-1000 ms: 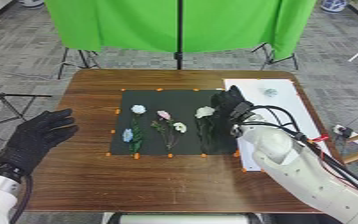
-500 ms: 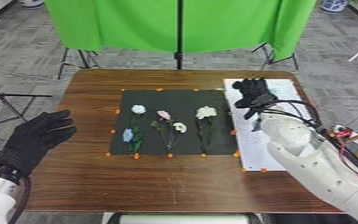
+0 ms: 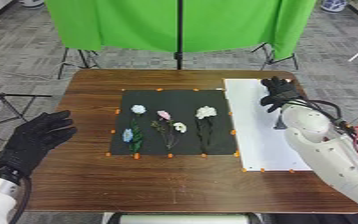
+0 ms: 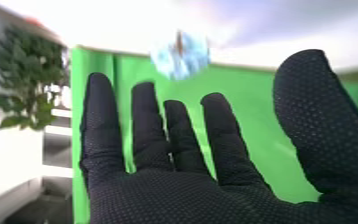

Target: Arrange flowers

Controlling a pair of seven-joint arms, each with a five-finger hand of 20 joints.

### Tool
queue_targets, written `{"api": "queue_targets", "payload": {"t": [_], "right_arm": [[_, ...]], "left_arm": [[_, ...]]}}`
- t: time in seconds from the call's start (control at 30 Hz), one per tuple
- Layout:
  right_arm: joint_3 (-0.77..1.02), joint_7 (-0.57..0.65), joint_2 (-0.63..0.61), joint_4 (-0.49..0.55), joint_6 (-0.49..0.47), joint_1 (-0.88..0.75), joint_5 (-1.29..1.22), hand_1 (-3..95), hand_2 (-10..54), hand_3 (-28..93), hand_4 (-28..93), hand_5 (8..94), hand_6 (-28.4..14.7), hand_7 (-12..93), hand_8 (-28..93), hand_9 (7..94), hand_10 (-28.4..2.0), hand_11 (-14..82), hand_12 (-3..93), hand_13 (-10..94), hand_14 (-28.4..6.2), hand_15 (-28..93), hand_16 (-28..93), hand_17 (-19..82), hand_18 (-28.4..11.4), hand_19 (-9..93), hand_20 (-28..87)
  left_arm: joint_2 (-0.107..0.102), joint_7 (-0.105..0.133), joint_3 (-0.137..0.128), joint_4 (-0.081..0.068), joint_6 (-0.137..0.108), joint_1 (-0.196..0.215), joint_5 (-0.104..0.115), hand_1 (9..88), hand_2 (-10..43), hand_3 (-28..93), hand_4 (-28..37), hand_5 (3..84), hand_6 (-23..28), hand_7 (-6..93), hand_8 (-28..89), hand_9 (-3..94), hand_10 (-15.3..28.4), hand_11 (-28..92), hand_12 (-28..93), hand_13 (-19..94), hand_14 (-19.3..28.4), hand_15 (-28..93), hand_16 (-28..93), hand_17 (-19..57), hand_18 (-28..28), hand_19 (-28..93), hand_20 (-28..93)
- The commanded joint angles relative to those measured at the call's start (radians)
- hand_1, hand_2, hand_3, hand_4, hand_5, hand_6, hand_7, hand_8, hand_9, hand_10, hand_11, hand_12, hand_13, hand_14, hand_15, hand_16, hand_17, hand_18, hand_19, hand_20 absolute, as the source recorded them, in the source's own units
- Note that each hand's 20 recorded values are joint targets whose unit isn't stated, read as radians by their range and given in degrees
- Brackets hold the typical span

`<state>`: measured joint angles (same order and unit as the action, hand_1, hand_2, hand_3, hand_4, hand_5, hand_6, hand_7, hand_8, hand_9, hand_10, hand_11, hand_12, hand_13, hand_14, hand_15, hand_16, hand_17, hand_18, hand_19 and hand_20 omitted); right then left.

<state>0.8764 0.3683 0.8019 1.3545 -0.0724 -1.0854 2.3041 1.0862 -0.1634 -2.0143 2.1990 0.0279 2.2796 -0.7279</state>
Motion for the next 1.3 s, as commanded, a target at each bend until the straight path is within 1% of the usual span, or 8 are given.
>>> {"api": "queue_targets", "payload": {"t": [0.03,0.13,0.2,0.3,0.4,0.5,0.8,1.3], "right_arm": [[-0.025,0.025,0.033,-0.045,0.005,0.036,-0.029,28.3,-7.9,93,-28,25.1,-5.1,24,-16,24.9,-12.0,19.7,19.2,33,-7.7,33,13,9,-18.6,56,10],[-0.063,0.012,0.023,-0.063,0.149,0.033,-0.005,34.1,-8.6,93,-28,30.8,-5.4,27,-19,35.6,-11.7,32.9,17.5,45,-5.5,46,12,16,-16.3,64,14],[-0.078,-0.007,0.019,-0.070,0.229,0.029,0.001,39.7,-9.2,89,-28,37.5,-4.9,32,-21,43.7,-10.3,41.5,17.7,55,-1.4,49,23,21,-14.7,70,17],[-0.060,-0.047,0.015,-0.050,0.226,0.006,0.005,49.8,-7.7,82,-28,58.3,-0.6,47,-17,73.8,-4.3,27.3,39.1,76,1.4,48,34,33,-14.1,75,29],[-0.048,-0.069,0.005,-0.023,0.230,-0.017,-0.002,52.5,-9.0,83,-28,68.7,-0.3,50,-16,83.8,-3.4,21.5,44.1,83,1.6,49,36,37,-14.0,77,35],[-0.015,-0.086,-0.008,0.036,0.259,-0.059,-0.028,52.4,-9.5,85,-28,70.7,-0.6,50,-17,85.4,-3.8,21.0,44.4,84,1.7,48,37,38,-14.1,78,36],[0.050,-0.214,-0.043,0.331,0.273,-0.208,-0.041,52.1,-9.5,86,-28,70.8,-0.6,51,-17,85.8,-4.1,20.5,44.9,84,1.4,49,37,38,-14.2,78,37],[-0.037,-0.238,-0.011,0.346,0.261,-0.247,0.018,50.9,-9.5,86,-28,67.1,-0.4,54,-15,84.0,-4.2,21.1,45.5,82,1.3,49,37,36,-14.1,77,37]], "left_arm": [[0.003,-0.007,0.006,-0.006,-0.003,0.008,0.000,26.7,6.4,72,-28.3,41.4,7.0,24.4,-12,34.7,15.7,34,14,27,18.6,51,-8,-6.3,23.8,63,-4],[0.003,-0.007,0.007,-0.006,-0.002,0.008,0.000,26.7,6.4,72,-28.3,41.4,7.0,24.3,-12,34.7,15.8,34,14,27,18.6,51,-8,-6.3,23.8,63,-4],[0.003,-0.007,0.006,-0.006,-0.004,0.010,0.001,26.7,6.4,72,-28.3,41.5,7.1,24.2,-12,34.7,15.8,34,14,27,18.6,51,-8,-6.4,23.9,63,-4],[-0.001,-0.004,0.006,-0.006,-0.008,0.015,0.004,26.7,6.4,73,-28.3,41.4,7.1,24.3,-12,34.7,15.7,34,14,27,18.6,51,-8,-6.3,23.8,63,-4],[-0.001,-0.005,0.007,-0.006,-0.006,0.013,0.005,26.8,6.5,72,-28.3,41.4,7.1,24.3,-12,34.7,15.8,34,14,27,18.6,51,-8,-6.4,23.9,63,-4],[-0.011,0.001,0.012,-0.008,-0.008,0.012,0.010,26.8,6.5,72,-28.3,41.5,7.1,24.3,-12,34.7,15.8,34,14,27,18.6,51,-8,-6.4,23.9,63,-4],[0.002,-0.008,0.007,-0.008,0.001,0.008,0.003,26.8,6.5,72,-28.3,41.4,7.0,24.3,-12,34.7,15.8,34,14,27,18.7,51,-8,-6.4,23.9,63,-4],[-0.007,-0.019,0.016,-0.014,0.002,-0.003,0.003,26.7,6.5,72,-28.3,41.4,7.1,24.3,-12,34.7,15.8,34,14,27,18.5,51,-8,-6.4,23.9,63,-4]]}}
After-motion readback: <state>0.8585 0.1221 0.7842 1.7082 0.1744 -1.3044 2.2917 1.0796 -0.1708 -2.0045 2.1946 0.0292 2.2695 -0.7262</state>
